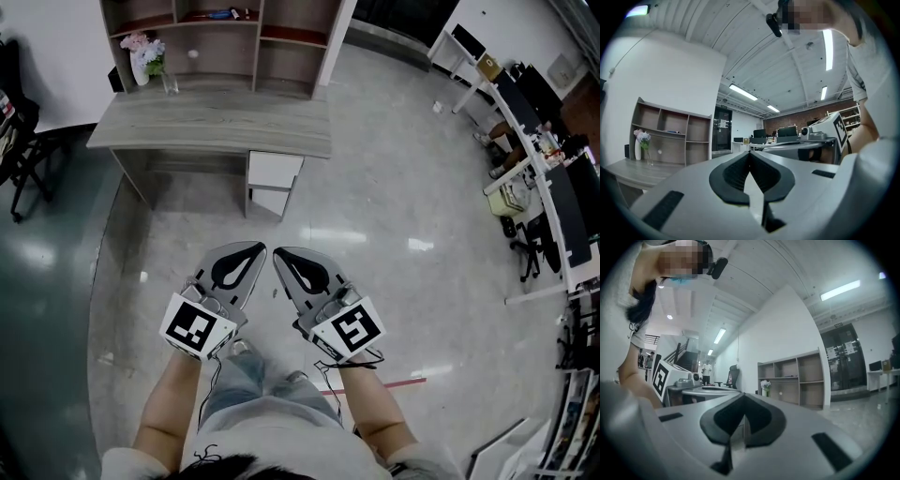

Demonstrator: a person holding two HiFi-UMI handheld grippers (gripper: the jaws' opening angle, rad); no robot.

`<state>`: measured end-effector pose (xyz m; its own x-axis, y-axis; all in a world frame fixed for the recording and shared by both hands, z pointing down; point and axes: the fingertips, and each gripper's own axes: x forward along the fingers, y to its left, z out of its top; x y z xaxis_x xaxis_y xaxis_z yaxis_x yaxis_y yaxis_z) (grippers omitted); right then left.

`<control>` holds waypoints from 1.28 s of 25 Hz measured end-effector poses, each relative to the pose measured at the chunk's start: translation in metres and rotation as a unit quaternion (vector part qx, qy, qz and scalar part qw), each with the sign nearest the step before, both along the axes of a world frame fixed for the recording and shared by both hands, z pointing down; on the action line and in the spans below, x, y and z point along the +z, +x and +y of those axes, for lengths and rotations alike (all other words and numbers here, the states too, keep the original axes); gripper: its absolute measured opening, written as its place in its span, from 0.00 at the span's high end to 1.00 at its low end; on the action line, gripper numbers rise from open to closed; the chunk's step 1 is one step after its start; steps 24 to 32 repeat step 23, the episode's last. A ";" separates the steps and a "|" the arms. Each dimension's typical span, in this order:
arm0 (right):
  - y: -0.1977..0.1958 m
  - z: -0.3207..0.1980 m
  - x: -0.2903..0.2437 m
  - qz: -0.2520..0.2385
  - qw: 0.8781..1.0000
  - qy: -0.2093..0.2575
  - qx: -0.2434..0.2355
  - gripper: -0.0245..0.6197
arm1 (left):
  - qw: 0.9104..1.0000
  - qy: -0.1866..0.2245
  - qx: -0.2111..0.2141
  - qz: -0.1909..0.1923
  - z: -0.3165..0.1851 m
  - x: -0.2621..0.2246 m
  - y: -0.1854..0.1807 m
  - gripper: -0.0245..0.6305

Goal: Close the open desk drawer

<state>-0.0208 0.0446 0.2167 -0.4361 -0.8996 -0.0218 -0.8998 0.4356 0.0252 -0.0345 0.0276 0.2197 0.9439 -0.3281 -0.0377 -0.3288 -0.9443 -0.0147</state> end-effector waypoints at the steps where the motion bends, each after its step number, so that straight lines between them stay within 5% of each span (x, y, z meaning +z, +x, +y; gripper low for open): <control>1: 0.001 0.003 0.000 0.000 1.000 0.000 0.001 0.95 | 1.000 0.000 0.001 -0.001 0.003 0.001 0.001 0.95; 32: -0.011 0.022 -0.009 -0.016 1.000 0.015 0.015 0.95 | 1.000 0.019 0.012 0.000 0.025 -0.012 -0.012 0.95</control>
